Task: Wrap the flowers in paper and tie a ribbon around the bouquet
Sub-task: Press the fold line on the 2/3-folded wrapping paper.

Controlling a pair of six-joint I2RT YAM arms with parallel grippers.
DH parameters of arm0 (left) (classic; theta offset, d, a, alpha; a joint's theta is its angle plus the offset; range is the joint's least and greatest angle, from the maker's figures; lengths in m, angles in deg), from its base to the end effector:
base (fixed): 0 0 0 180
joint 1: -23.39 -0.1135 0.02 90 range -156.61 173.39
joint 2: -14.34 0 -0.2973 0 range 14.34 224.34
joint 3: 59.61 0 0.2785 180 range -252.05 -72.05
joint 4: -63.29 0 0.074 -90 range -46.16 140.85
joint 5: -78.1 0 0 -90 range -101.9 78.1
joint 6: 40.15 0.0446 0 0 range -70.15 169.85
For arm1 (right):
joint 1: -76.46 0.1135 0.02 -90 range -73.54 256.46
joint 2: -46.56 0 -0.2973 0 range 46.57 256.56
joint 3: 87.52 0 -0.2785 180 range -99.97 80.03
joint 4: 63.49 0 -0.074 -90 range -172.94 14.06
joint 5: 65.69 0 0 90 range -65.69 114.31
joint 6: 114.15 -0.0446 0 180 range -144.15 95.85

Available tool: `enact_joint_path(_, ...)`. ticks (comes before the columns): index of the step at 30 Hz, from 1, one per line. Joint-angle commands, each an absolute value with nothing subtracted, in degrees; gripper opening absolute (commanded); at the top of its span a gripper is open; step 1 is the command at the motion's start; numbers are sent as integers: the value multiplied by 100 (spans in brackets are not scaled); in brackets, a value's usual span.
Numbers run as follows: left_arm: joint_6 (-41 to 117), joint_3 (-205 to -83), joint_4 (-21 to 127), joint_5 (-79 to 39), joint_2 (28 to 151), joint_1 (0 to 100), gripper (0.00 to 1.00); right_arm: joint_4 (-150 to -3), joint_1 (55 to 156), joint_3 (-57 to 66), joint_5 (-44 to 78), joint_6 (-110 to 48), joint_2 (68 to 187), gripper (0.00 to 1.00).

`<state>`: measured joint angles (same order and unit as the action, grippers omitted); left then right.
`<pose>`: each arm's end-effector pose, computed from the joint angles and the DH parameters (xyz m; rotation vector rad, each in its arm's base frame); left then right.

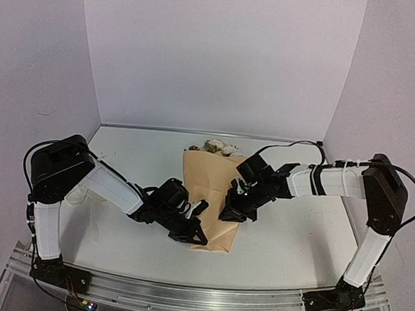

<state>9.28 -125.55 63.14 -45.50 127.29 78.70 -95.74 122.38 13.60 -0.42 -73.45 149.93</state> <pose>0.2082 -0.3441 0.1021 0.6733 2.6757 -1.3522 0.2683 0.3039 0.1915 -0.1033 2.8775 1.0585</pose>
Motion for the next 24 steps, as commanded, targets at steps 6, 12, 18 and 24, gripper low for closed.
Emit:
enact_joint_path(6, 914, -12534, 6543, -4586, 12737, 7902, 4, -8660, 12510, 1909, 79, -7805, 15278, 10)
enact_joint_path(12, 916, -12522, 6576, -4623, 12591, 7901, 4, -8472, 12507, 2368, 275, -7781, 15411, 9)
enact_joint_path(18, 856, -12583, 6577, -4677, 12484, 7721, 8, -8379, 12504, 2476, 314, -7822, 15537, 8)
enact_joint_path(24, 510, -12203, 6922, -4866, 12636, 7287, 8, -8384, 12501, 2501, 330, -7815, 15537, 8)
